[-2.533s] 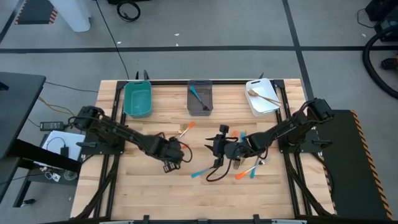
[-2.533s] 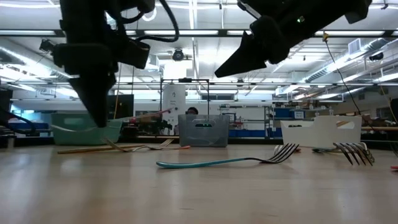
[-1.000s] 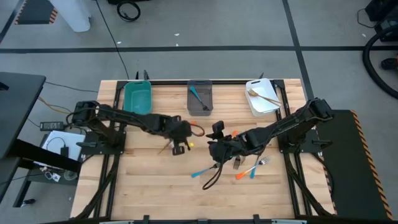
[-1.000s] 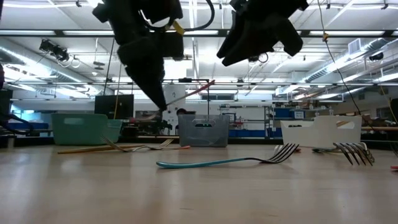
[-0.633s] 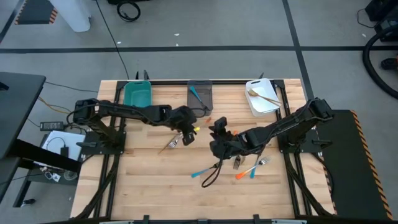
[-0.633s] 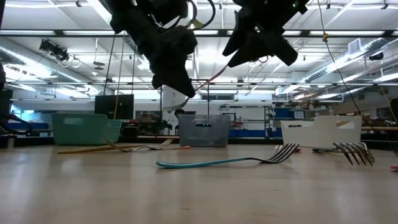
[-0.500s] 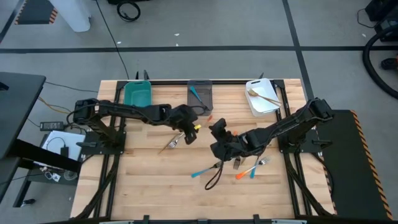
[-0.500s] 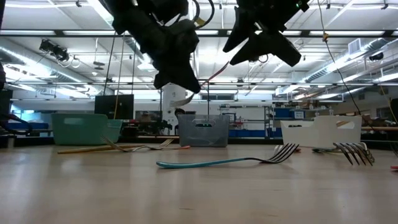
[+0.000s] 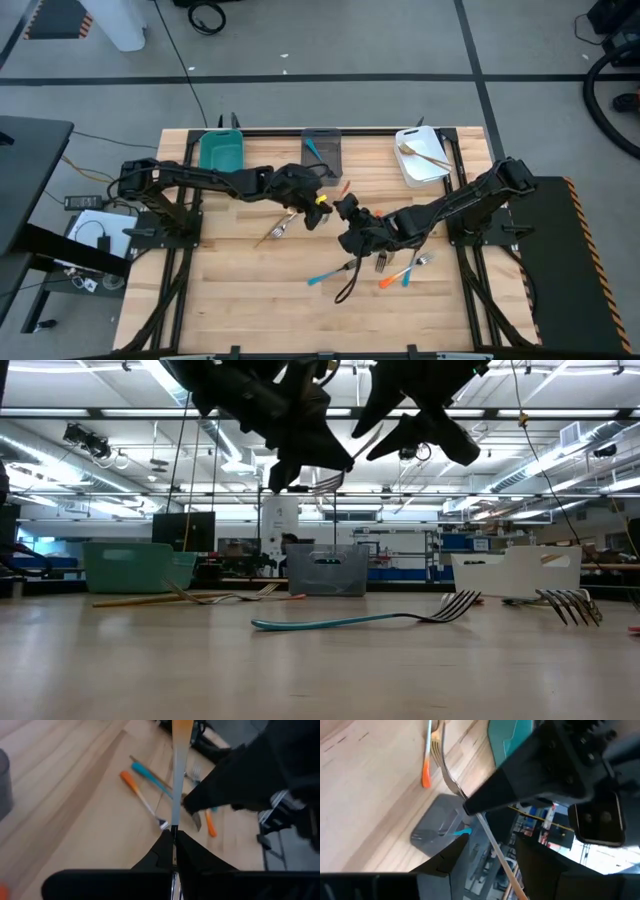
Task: Sort silverware by color (type)
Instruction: Put the bottom left orange fork into the green bin
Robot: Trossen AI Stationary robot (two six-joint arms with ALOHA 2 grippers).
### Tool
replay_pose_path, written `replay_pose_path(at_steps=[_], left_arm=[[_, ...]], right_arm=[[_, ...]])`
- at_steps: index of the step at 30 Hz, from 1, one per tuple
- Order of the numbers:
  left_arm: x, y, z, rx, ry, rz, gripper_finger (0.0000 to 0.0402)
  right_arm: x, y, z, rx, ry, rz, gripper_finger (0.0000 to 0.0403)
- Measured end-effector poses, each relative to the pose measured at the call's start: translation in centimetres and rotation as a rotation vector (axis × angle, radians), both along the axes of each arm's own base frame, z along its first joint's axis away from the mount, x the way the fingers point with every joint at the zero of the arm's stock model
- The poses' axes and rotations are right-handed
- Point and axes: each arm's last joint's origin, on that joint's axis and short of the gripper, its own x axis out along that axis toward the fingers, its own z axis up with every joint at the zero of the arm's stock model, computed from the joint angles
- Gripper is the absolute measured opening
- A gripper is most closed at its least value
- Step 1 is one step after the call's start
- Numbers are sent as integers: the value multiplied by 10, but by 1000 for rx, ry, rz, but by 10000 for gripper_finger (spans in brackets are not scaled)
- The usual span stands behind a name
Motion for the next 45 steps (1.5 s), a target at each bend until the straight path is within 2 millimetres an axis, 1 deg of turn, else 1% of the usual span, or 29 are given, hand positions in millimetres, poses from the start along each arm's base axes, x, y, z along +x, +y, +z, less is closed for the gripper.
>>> replay_pose_path(at_steps=[5,9,14,19,23,30,33,37,45], left_arm=[[2,-1,3,-25,-34,5,14],[4,-4,6,-50,-66,0,14],[5,-7,9,-56,-99,-5,18],[6,-7,10,-69,-110,1,31],[6,-7,11,-68,-121,0,34],[6,-7,12,-42,-132,-25,35],[6,-8,12,-15,-136,-41,38],[6,-8,12,4,-138,-51,61],[6,-10,10,50,-122,-84,148]], right_arm=[[1,-3,1,-36,15,-6,163],[2,-7,1,-41,18,-17,149],[2,-7,1,-57,28,-6,121],[3,-7,2,-76,35,12,90],[3,-7,2,-78,38,14,65],[3,-6,1,-88,56,25,10],[3,-5,1,-93,59,33,9],[3,-5,1,-91,54,33,13],[3,-4,1,-56,59,63,7]])
